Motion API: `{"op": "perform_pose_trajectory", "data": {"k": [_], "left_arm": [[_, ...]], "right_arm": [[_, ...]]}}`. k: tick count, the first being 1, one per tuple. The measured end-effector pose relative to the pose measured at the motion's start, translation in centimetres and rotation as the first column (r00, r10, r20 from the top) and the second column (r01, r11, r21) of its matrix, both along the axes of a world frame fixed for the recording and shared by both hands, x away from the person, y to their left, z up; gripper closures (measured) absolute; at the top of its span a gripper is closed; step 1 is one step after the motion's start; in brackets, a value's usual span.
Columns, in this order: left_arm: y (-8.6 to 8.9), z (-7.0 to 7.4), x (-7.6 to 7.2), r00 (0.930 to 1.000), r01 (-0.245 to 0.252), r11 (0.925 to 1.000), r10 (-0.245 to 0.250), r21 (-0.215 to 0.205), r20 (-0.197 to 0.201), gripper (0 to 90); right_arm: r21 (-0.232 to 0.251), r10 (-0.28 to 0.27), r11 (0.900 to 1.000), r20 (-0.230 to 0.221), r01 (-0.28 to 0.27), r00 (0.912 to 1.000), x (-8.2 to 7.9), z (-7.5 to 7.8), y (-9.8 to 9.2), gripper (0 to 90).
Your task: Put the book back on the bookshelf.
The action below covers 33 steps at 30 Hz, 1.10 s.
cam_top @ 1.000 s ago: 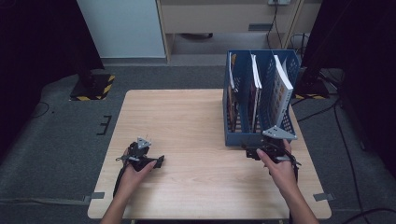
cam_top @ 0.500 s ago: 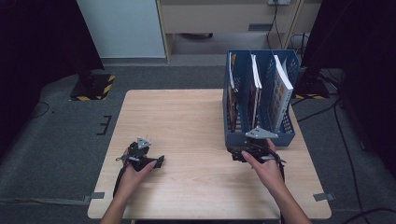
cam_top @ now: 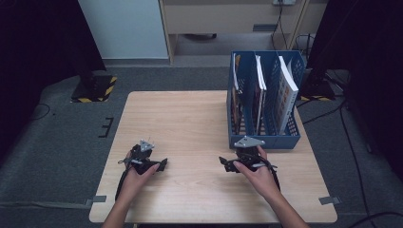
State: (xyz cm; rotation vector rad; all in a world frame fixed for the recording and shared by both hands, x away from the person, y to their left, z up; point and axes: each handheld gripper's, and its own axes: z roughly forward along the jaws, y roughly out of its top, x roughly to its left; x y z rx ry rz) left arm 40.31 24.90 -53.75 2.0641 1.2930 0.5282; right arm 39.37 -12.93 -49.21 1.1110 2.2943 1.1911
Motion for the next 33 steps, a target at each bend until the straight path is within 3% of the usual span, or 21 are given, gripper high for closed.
{"op": "perform_pose_trajectory", "data": {"k": [9, 13, 22, 27, 33], "left_arm": [[0.0, 0.0, 0.0, 1.0000, 0.000, 1.0000, 0.000, 0.000, 0.000, 0.0], [0.0, 0.0, 0.0, 1.0000, 0.000, 1.0000, 0.000, 0.000, 0.000, 0.0], [0.0, 0.0, 0.0, 1.0000, 0.001, 1.0000, -0.001, 0.001, 0.000, 0.0], [0.0, 0.0, 0.0, 1.0000, 0.003, 1.0000, -0.003, 0.001, 0.000, 0.0], [-0.1, 0.0, 0.0, 0.9999, 0.016, 0.9999, -0.016, 0.002, -0.001, 0.0]], "right_arm": [[-0.043, 0.076, 0.996, -0.078, -0.079, 0.9940, 0.4, -2.2, 3.0, 7.5], [-0.012, 0.069, 0.997, -0.109, -0.071, 0.9917, 0.9, -2.7, 4.1, 8.3], [-0.074, 0.065, 0.994, -0.142, -0.077, 0.9877, 1.2, -4.1, 5.5, 7.7], [-0.075, 0.055, 0.995, -0.137, -0.065, 0.9890, 1.2, -4.1, 5.6, 7.5], [-0.130, 0.019, 0.991, -0.068, -0.028, 0.9975, 0.9, -4.7, 5.8, 4.6]]}}
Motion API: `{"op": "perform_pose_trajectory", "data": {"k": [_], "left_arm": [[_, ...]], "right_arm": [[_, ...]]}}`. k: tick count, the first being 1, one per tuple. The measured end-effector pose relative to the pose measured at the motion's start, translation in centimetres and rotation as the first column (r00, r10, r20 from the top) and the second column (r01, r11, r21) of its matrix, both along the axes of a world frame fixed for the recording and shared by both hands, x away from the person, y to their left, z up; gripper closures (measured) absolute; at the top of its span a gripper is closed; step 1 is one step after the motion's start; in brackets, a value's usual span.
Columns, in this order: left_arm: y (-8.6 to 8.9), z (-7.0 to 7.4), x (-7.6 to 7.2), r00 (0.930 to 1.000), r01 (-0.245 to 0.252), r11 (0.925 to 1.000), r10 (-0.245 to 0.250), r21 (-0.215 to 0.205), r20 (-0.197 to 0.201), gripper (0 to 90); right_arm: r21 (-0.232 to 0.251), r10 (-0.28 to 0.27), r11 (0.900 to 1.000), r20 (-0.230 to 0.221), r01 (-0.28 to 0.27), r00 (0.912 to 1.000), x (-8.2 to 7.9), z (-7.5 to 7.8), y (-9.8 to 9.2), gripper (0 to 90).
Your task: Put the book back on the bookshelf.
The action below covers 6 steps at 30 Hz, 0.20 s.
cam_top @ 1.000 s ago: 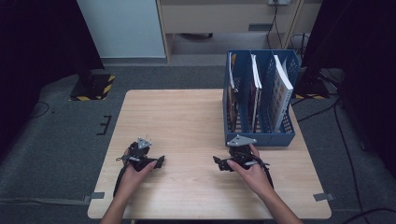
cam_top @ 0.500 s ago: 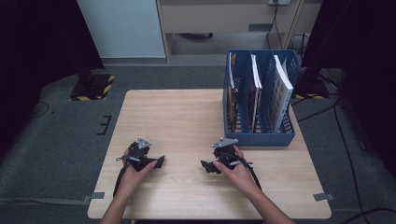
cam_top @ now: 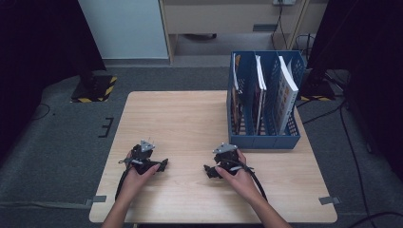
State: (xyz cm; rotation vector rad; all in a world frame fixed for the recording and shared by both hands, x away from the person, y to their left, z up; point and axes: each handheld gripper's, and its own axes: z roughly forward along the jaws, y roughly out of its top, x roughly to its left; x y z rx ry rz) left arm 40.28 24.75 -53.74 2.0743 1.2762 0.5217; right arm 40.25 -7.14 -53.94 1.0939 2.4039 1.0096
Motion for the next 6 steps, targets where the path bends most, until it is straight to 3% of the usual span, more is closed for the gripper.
{"op": "perform_pose_trajectory", "data": {"k": [6], "left_arm": [[-0.09, -0.01, -0.03, 1.0000, 0.008, 1.0000, -0.008, -0.002, 0.001, 0.0]], "right_arm": [[-0.001, -0.017, 1.000, -0.007, 0.017, 0.9998, -0.05, -0.01, -0.06, 2.9]]}}
